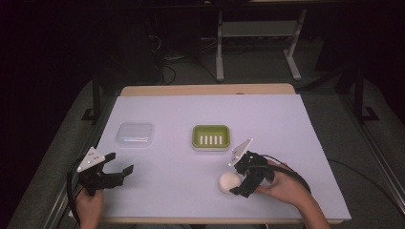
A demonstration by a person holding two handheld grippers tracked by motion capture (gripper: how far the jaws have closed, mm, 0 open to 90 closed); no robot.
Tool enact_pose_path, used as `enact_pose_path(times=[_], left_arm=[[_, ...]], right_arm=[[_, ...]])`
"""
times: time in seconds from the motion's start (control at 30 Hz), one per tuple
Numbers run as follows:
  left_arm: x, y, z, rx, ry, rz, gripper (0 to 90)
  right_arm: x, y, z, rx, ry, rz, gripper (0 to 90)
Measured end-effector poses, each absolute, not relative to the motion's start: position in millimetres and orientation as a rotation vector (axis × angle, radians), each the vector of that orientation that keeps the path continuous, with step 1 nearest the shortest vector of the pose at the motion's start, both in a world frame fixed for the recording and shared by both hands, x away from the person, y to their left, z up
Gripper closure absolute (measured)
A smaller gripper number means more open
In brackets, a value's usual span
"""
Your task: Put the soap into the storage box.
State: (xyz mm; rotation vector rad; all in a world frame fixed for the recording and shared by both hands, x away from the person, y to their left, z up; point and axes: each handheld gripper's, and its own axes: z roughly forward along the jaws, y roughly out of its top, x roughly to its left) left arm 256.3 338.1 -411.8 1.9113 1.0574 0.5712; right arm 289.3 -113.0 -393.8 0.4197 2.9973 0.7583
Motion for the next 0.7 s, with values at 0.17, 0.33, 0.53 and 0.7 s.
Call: enact_pose_path(times=[0.17, 0.33, 0.53, 0.7], left_arm=[[256, 338, -412, 1.912, 1.057, 0.572, 14.5], [256, 338, -412, 1.917, 1.053, 0.57, 14.5], [256, 337, -412, 1.921, 1.051, 0.574, 14.5], [256, 337, -411, 1.918, 1.05, 0.573, 14.5]], right_arm=[[290, -108, -397, 0.407, 3.012, 0.746, 13.9], [290, -102, -400, 0.391, 3.023, 0.738, 13.9], [291, -95, -405, 0.383, 3.029, 0.705, 13.9], [291, -92, -410, 0.386, 3.036, 0.689, 13.9]])
